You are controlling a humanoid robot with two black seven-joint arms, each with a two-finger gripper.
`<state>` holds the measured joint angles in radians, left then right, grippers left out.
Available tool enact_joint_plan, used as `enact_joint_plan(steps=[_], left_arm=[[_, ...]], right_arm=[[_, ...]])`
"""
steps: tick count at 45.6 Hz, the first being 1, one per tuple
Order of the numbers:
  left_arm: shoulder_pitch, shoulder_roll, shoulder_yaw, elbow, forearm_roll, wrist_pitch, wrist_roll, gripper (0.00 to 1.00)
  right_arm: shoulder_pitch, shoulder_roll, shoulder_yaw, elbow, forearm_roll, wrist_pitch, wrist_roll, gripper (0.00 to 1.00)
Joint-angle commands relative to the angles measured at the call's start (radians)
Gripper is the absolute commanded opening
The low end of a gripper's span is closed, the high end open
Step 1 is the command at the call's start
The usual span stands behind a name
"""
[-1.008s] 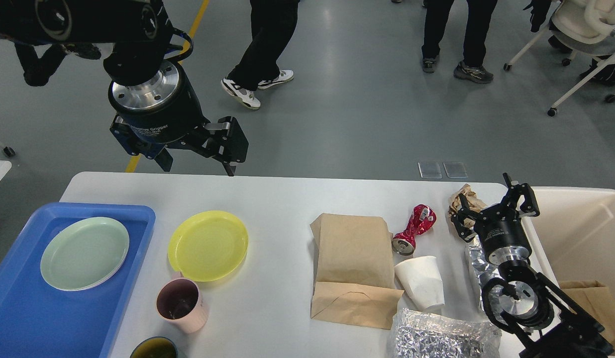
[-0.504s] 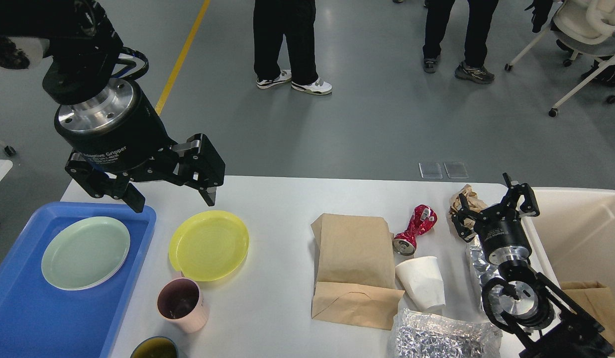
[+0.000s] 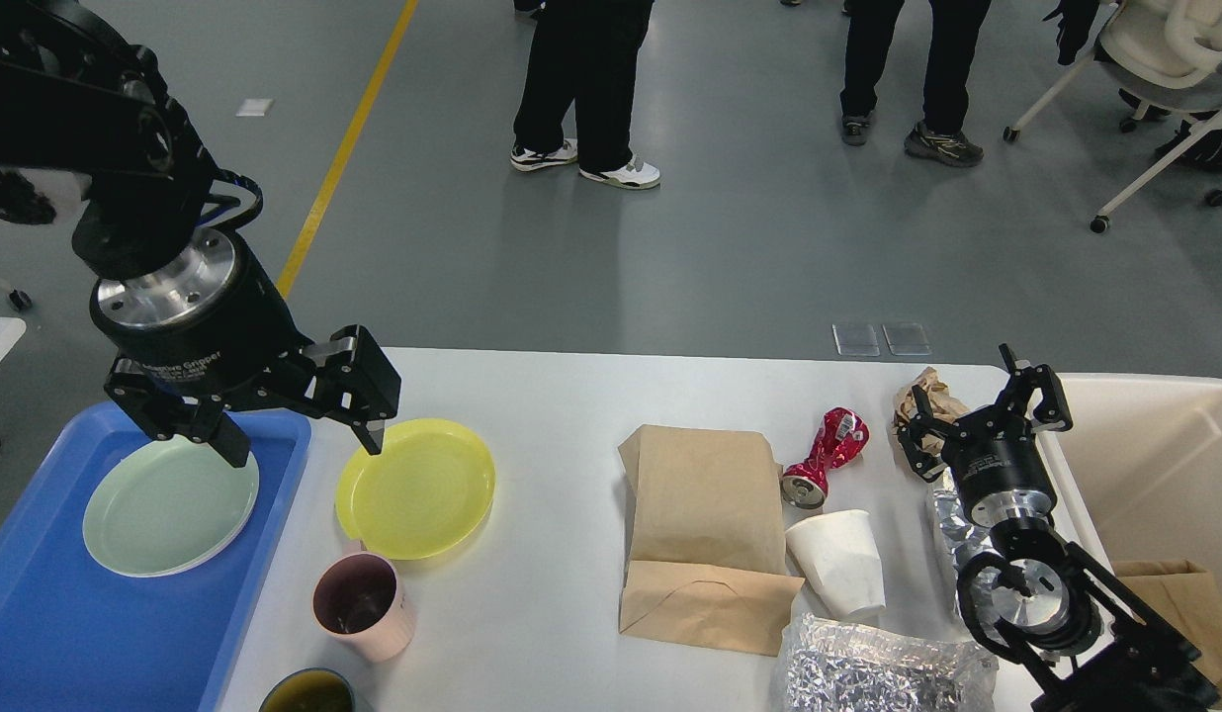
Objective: Tidy desktop
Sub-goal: 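Lower the left gripper and grasp the pink cup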
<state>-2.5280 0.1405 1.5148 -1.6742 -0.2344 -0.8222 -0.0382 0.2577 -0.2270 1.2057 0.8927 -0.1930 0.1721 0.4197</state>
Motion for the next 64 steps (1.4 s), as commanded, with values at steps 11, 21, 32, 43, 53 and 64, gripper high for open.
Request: enact_joint_plan(steps=[11,21,32,43,53,64], left_arm=[[0.452,0.053,-0.057,0.053,0.081,0.334,0.015,0.95],[0.73,0.088,-0.11,0.152,0.102,0.509,0.017,0.95],[0.836,0.08,-0.11,0.211,0.104,0.567,0.017,0.94],[0.905,0.074,-0.116,0.235,0.104,0.635,0.015,0.91],[0.965,0.045,-0.119,0.301,0.102,0.638,0.017,0.76],[1.029,0.042,-0.165,0.379,0.102,0.634,0.017,0.5]], right_arm=[[0.0,0.0,0.0,0.0,0.0,0.0,0.001,1.0],[0.0,0.0,0.0,0.0,0.0,0.0,0.001,1.0],[0.0,0.0,0.0,0.0,0.0,0.0,-0.001,1.0],[0.0,0.0,0.0,0.0,0.0,0.0,-0.001,1.0],[0.0,0.0,0.0,0.0,0.0,0.0,0.001,1.0],[0.0,0.0,0.0,0.0,0.0,0.0,0.001,1.0]])
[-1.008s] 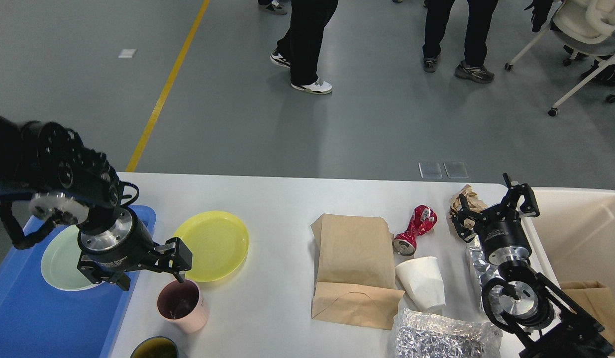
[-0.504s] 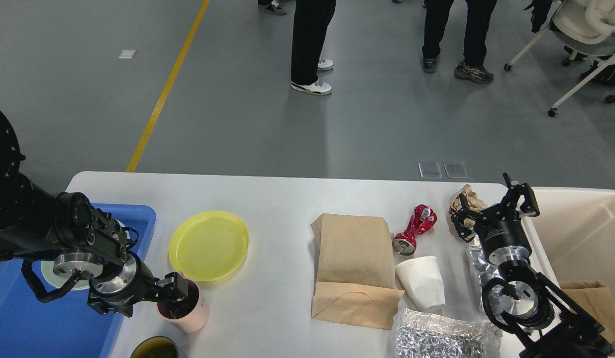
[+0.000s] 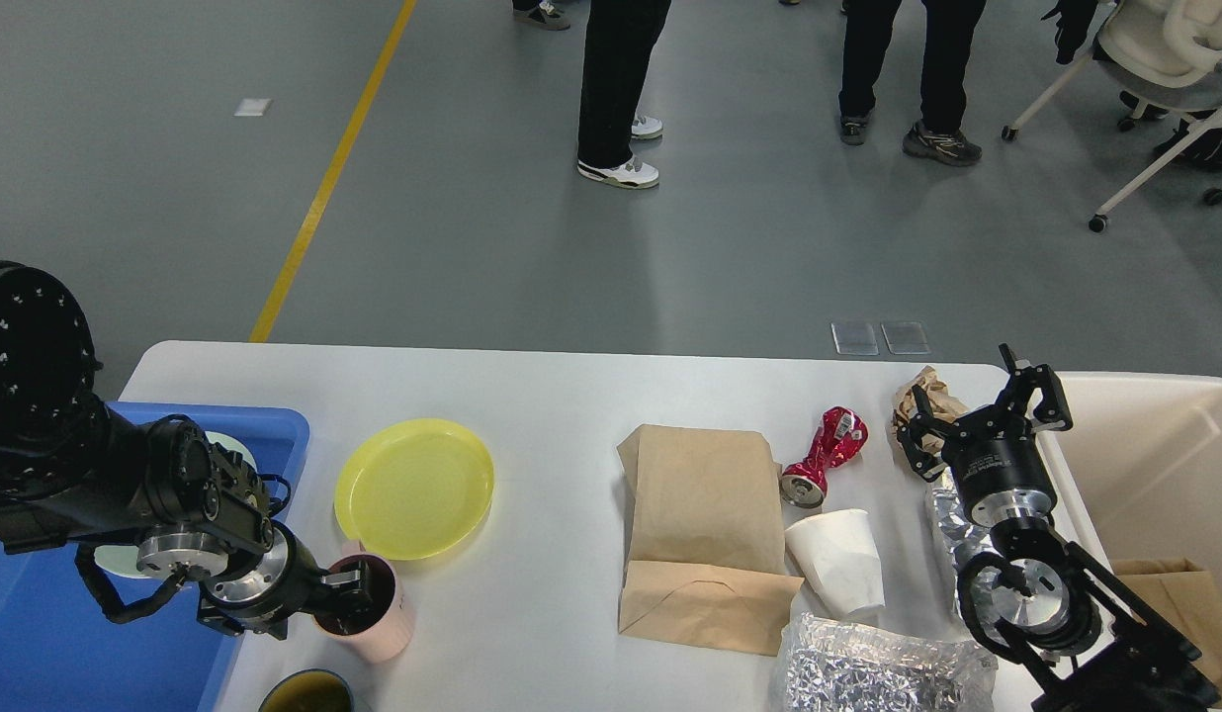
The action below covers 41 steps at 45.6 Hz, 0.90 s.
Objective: Tidy desktop
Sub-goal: 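Lower the left gripper and grasp the pink cup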
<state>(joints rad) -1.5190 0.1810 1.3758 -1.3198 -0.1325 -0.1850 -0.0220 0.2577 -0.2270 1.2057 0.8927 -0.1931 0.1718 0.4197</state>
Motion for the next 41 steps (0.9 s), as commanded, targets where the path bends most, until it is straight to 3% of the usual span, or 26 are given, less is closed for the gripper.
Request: enact_joint_plan(steps=[1,4,7,15,20,37,41], left_arm=[[0.02,0.003,-0.027,0.025,0.001,-0.007,0.001,0.45],[0.02,0.003,-0.027,0.025,0.002,-0.014,0.001,0.27],[0.023,0.005,-0.027,0.025,0.002,-0.01,-0.001,0.19],[0.025,0.008,-0.029,0.031,0.001,0.001,-0.001,0.13],[0.026,0.008,-0.026,0.031,0.002,-0.007,-0.001,0.01],[0.005,0.032,-0.017,0.013,0.005,-0.014,0.001,0.0],[-0.081,0.038,-0.003,-0.061,0.005,-0.042,-0.001,0.0]], right_arm=[[0.0,0.0,0.0,0.0,0.0,0.0,-0.001,1.0],[0.0,0.0,0.0,0.0,0.0,0.0,0.001,1.0],[0.0,0.0,0.0,0.0,0.0,0.0,-0.001,1.0],[0.0,0.0,0.0,0.0,0.0,0.0,-0.001,1.0],[0.0,0.0,0.0,0.0,0.0,0.0,-0.001,1.0],[0.0,0.0,0.0,0.0,0.001,0.0,0.001,1.0],[0.0,0.0,0.0,0.0,0.0,0.0,-0.001,1.0]])
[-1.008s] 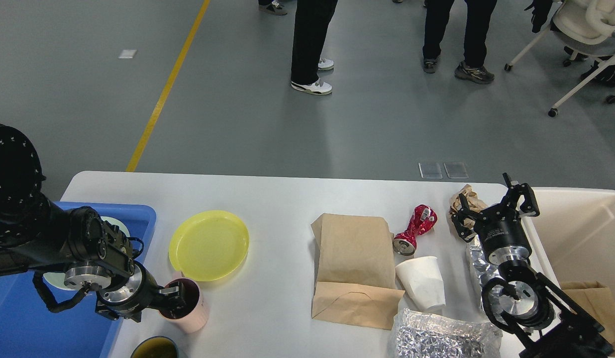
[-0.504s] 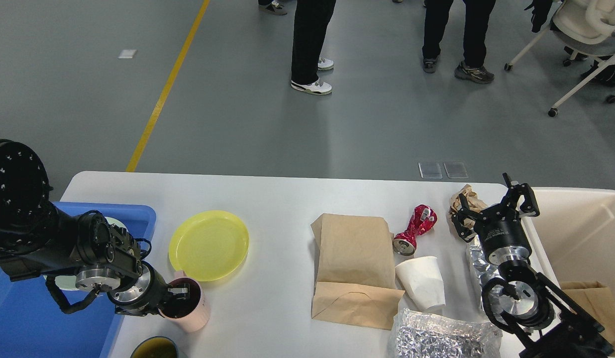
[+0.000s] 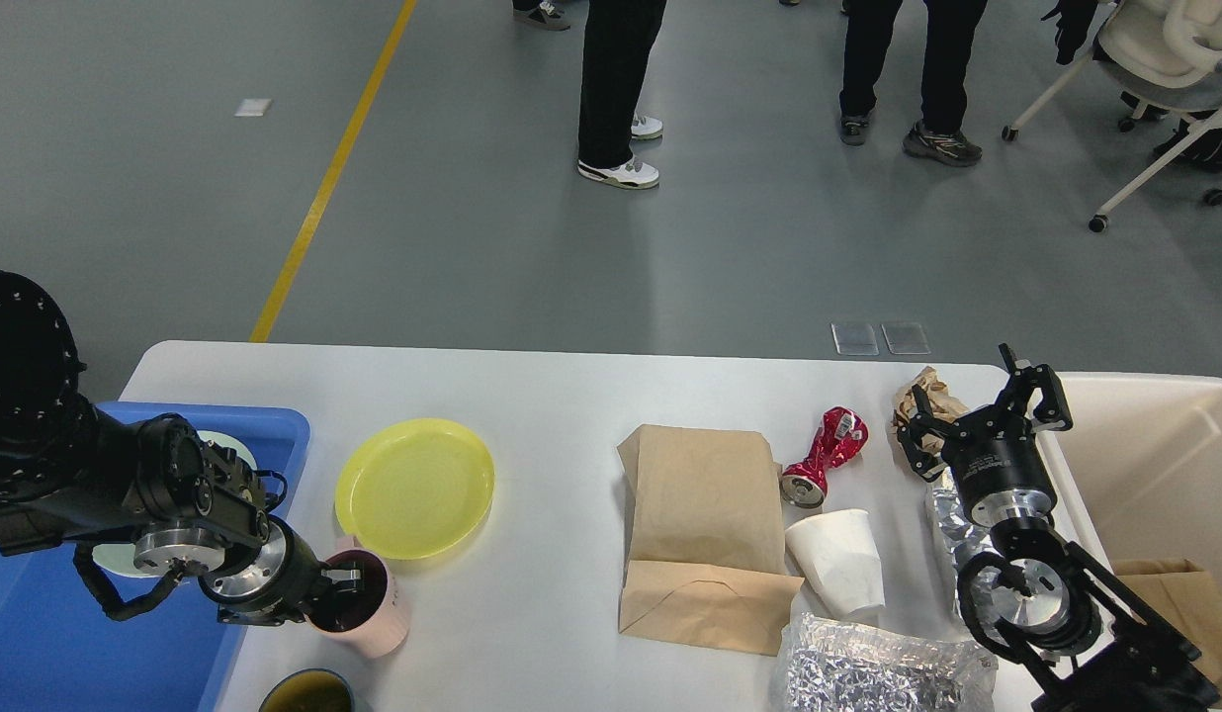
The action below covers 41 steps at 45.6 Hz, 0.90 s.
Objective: Tidy desktop
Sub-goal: 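Lower the left gripper and grasp the pink cup, then lift the pink cup and place it at the blue tray's near corner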
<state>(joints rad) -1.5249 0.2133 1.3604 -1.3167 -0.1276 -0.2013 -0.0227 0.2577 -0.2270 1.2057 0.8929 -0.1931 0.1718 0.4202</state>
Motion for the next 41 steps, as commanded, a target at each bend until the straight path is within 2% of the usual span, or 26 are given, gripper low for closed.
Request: enact_joint_plan(steps=[1,6,11,23,27,32,41], left_arm=[[-0.098,0.008,0.019,-0.076,0.0,-0.036,0.0,0.0],[-0.233,0.032,0.046,-0.148,0.0,-0.116,0.0,0.0],[-0.415,0.043,0.097,-0.222,0.0,-0.237,0.006,0.0],[-0.865,0.038,0.187,-0.282,0.002,-0.637,0.009,0.0],[-0.987,0.025,0.19,-0.309,0.003,-0.725,0.007,0.0],[-1.086,0.02,0.2,-0.329,0.003,-0.759,0.0,0.0],[-1.092,0.032,0.233,-0.328,0.017,-0.759,-0.006,0.0]], right_arm=[[0.0,0.0,0.0,0.0,0.0,0.0,-0.001,1.0],[0.0,0.0,0.0,0.0,0.0,0.0,-0.001,1.0],[0.0,0.0,0.0,0.0,0.001,0.0,-0.001,1.0],[0.0,0.0,0.0,0.0,0.0,0.0,0.0,1.0],[0.0,0.0,0.0,0.0,0.0,0.0,-0.001,1.0],[0.0,0.0,0.0,0.0,0.0,0.0,-0.001,1.0],[0.0,0.0,0.0,0.0,0.0,0.0,0.0,1.0]])
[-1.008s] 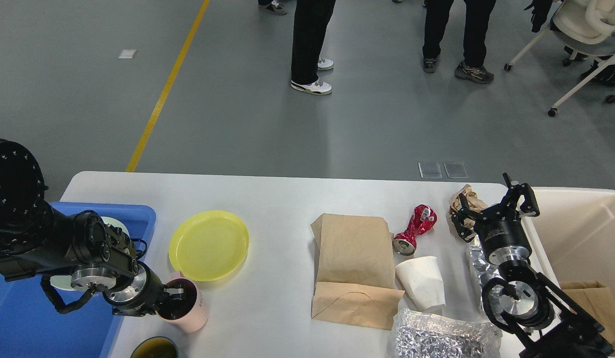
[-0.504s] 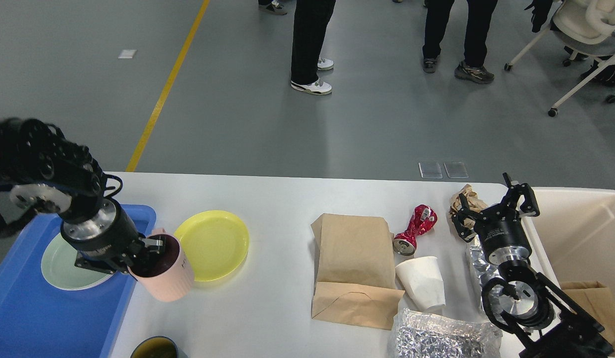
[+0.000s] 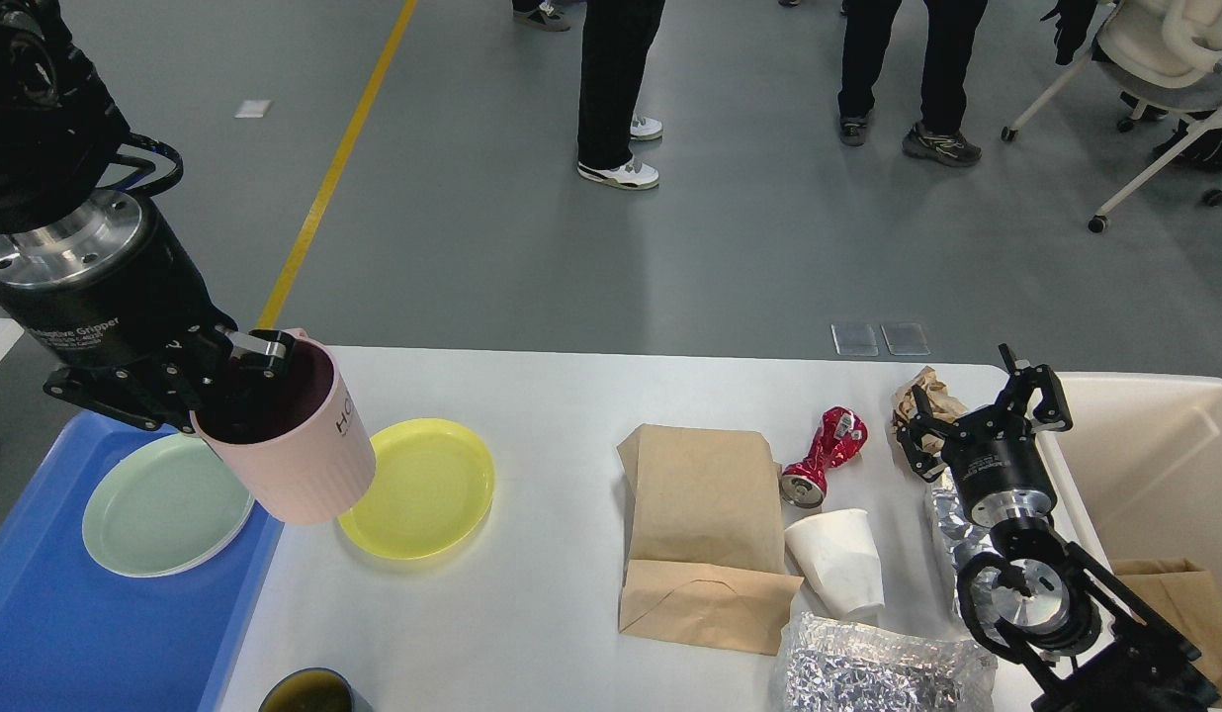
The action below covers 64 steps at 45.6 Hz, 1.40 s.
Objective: Tidy desktop
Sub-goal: 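Lift the pink cup and place it at the blue tray's near corner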
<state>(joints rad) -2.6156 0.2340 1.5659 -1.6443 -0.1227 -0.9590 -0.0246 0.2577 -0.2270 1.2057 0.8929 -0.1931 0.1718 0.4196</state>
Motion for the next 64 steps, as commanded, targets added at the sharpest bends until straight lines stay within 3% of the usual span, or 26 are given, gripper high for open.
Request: enact_joint_plan(steps=[1,9,12,17,20,29,42,48,55,64], left_arm=[[0.0,0.018,0.032,0.001,0.02,-0.001,-0.006,0.0],[0.066,0.152,0.066,0.027,0.116,0.063,-0.031,0.0],[0.155,0.212,0.066,0.063,0.165,0.123,-0.041,0.0],[0.336,0.297,0.054,0.119,0.258,0.235,-0.097,0.0],[0.443,0.346,0.031,0.179,0.296,0.259,-0.124,0.0],[0.724,0.459,-0.078,0.349,0.409,0.273,-0.141,0.0],[0.966,0.611,-0.181,0.593,0.499,0.273,-0.141,0.0],[1.083,0.63,-0.227,0.771,0.491,0.26,-0.152,0.0],[1.276,0.643,-0.394,0.897,0.499,0.256,-0.166,0.0],[1.425,0.645,-0.498,0.968,0.525,0.252,-0.17,0.0]], right_arm=[[0.0,0.0,0.0,0.0,0.0,0.0,-0.001,1.0],[0.0,0.0,0.0,0.0,0.0,0.0,0.001,1.0],[0.0,0.0,0.0,0.0,0.0,0.0,0.001,1.0],[0.0,0.0,0.0,0.0,0.0,0.0,-0.001,1.0],[0.0,0.0,0.0,0.0,0.001,0.0,0.001,1.0],[0.0,0.0,0.0,0.0,0.0,0.0,-0.001,1.0],[0.0,0.0,0.0,0.0,0.0,0.0,0.001,1.0],[0.0,0.0,0.0,0.0,0.0,0.0,0.001,1.0],[0.0,0.0,0.0,0.0,0.001,0.0,0.001,1.0],[0.0,0.0,0.0,0.0,0.0,0.0,0.001,1.0]])
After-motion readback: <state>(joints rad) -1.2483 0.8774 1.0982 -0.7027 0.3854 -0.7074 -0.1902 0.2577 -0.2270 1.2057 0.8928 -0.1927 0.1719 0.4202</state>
